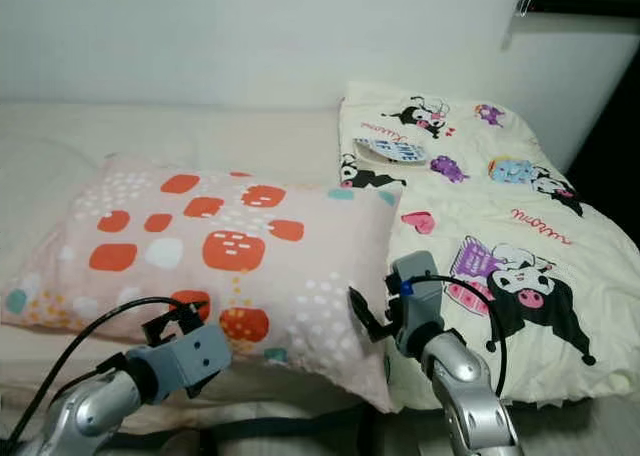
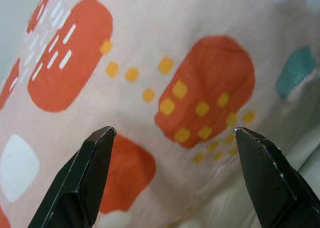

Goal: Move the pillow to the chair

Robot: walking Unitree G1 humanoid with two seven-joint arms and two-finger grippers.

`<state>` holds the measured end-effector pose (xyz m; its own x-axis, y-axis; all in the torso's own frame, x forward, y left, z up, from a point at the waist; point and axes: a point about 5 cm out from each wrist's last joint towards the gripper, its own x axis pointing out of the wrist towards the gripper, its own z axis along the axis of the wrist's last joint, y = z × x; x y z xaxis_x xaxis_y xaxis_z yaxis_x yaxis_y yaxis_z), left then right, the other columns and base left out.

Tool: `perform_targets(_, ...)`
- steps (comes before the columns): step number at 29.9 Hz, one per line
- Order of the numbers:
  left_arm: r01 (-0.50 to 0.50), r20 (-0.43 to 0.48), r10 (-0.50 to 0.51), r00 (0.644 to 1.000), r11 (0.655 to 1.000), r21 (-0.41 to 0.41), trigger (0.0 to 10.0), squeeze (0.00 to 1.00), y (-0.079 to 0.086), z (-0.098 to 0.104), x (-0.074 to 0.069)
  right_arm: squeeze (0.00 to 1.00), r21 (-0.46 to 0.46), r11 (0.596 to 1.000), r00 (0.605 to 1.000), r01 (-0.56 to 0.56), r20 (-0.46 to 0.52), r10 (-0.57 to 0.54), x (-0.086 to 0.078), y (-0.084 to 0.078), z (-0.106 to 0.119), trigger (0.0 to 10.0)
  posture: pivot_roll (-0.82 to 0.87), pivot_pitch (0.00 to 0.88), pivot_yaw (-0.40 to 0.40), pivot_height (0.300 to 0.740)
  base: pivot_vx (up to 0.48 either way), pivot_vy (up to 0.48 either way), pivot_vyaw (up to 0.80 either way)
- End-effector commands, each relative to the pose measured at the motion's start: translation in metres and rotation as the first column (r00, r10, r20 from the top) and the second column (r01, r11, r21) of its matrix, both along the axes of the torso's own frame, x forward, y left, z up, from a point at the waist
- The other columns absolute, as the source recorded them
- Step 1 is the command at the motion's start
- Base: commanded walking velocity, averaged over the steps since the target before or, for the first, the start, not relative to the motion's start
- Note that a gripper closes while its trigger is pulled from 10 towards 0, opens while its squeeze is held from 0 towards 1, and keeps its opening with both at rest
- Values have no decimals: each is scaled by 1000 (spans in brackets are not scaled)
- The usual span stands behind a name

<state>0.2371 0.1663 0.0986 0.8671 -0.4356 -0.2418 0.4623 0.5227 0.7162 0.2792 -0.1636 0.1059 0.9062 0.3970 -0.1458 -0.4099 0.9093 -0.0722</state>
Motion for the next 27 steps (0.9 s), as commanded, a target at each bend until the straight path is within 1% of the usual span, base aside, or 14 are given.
perform_targets(1, -15, 12, 15, 1000, 1000, -10, 10000, 0, 1, -1, 2, 0, -7, 1000, 1000, -18, 24, 18, 2, 4, 10, 10000, 56, 0, -83, 420, 0, 0, 0)
perform_targets(3, -14, 26, 14, 1000, 1000, -17, 10000, 0, -2, 0, 3, 0, 5, 1000, 999, -24, 32, 24, 2, 6, 14, 10000, 48, 0, -81, 415, 0, 0, 0)
perform_targets(4, -2, 33, 3, 999, 1000, -27, 10000, 0, -8, -1, 2, 0, 17, 999, 998, -36, 45, 35, 2, 9, 20, 10000, 31, 0, -78, 410, 0, 0, 0)
perform_targets(7, 7, 36, -5, 999, 999, -34, 10000, 0, -11, -2, 1, 0, 24, 999, 998, -45, 54, 44, 2, 12, 24, 10000, 31, 0, -78, 405, 0, 0, 0)
perform_targets(9, 10, 66, -8, 998, 1000, -30, 10000, 0, -17, -1, 3, 0, 47, 997, 995, -63, 81, 59, -1, 17, 38, 10000, 9, 0, -71, 395, 0, 0, 0)
perform_targets(12, -15, 69, 16, 997, 1000, -18, 10000, 0, -13, -5, 7, 0, 68, 995, 994, -74, 86, 68, -7, 21, 43, 10000, -1, 0, -66, 382, 0, 0, 0)
perform_targets(14, -21, 67, 21, 998, 1000, 3, 10000, 0, -9, -9, 7, 0, 78, 994, 994, -76, 82, 70, -12, 22, 43, 10000, -6, 0, -62, 382, 0, 0, 0)
perform_targets(16, -33, 76, 32, 997, 999, 3, 10000, 0, -7, -10, 7, 0, 94, 993, 994, -76, 80, 69, -16, 24, 44, 10000, -7, 0, -56, 382, 0, 0, 0)
perform_targets(18, -33, 76, 32, 997, 999, 3, 10000, 0, -7, -10, 7, 0, 94, 993, 994, -76, 80, 69, -16, 24, 44, 10000, -7, 0, -56, 382, 0, 0, 0)
perform_targets(21, -32, 96, 31, 995, 999, 14, 10000, 0, -6, -10, 7, 0, 108, 991, 995, -75, 80, 67, -20, 27, 45, 10000, -12, 0, -33, 382, 0, 0, 0)
perform_targets(22, -30, 104, 27, 994, 999, 23, 10000, 0, -6, -10, 7, 0, 113, 991, 995, -74, 80, 65, -21, 29, 46, 10000, -14, 0, -30, 382, 0, 0, 0)
perform_targets(24, -30, 116, 22, 993, 997, 64, 10000, 0, -3, -16, 11, 0, 141, 988, 996, -60, 71, 50, -27, 32, 50, 10000, -35, 0, -6, 382, 0, 0, 0)
perform_targets(25, -30, 116, 22, 993, 997, 64, 10000, 0, -3, -16, 11, 0, 141, 988, 996, -60, 71, 50, -27, 32, 50, 10000, -35, 0, -6, 382, 0, 0, 0)
perform_targets(27, -49, 139, 35, 990, 994, 99, 10000, 0, 4, -20, 17, 0, 170, 984, 998, -43, 52, 34, -35, 34, 54, 10000, -54, 7, 9, 382, 0, 0, 0)
